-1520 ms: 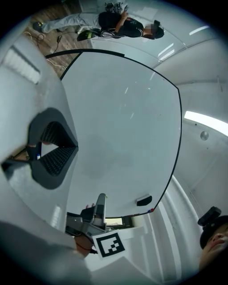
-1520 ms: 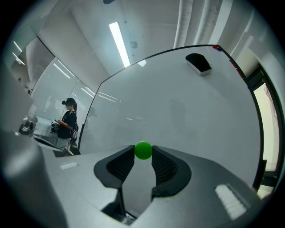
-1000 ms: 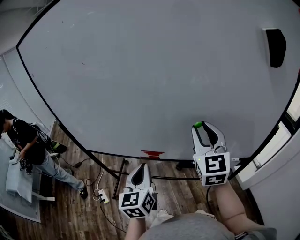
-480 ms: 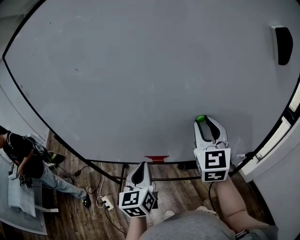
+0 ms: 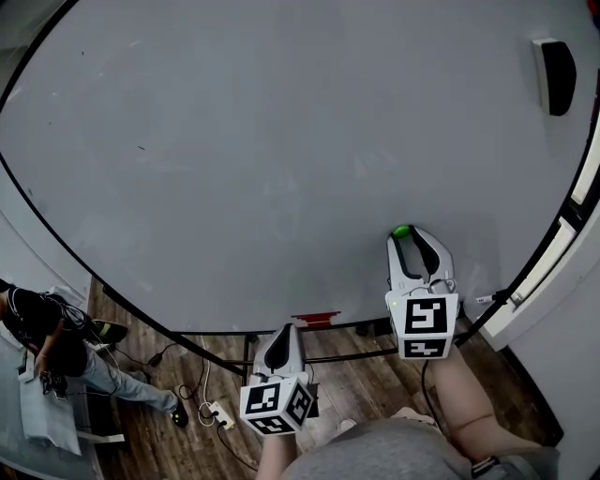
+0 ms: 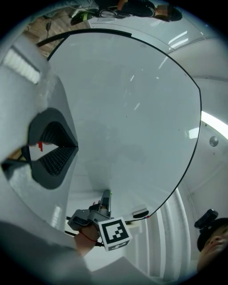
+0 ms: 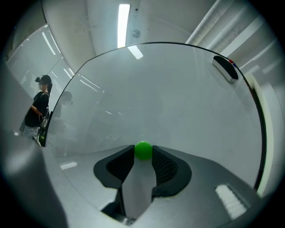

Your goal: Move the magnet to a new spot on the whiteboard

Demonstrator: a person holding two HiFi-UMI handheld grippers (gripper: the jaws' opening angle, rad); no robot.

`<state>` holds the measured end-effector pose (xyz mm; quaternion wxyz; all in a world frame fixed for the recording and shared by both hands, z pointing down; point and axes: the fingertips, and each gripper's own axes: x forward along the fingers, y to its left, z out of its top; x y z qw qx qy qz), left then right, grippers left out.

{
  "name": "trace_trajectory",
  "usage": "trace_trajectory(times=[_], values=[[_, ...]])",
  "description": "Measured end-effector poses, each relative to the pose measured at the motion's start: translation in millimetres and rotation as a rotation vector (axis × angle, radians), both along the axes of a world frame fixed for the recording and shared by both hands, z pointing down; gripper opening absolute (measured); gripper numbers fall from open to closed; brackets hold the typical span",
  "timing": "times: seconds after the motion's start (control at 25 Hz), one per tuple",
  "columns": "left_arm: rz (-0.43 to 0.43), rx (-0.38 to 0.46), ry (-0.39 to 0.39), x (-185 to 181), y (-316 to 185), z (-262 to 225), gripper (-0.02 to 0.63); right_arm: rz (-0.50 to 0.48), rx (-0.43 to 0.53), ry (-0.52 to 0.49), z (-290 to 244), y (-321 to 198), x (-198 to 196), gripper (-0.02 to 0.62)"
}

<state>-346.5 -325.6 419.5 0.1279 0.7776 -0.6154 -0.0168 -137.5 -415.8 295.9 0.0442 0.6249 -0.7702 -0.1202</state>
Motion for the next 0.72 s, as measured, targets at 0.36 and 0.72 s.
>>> trace_trajectory(times=[0.36, 0.72], values=[[0.057, 0.000, -0.015, -10.3, -3.4, 0.6, 0.003, 0.045, 0.004, -0.016, 0.9, 2.4, 1.0, 0.137], [0.128, 0.001, -0.014, -2.6, -14.5, 0.2, 0.003, 0.062, -0.042, -0.026, 21.0, 18.4, 3.7, 0.137]])
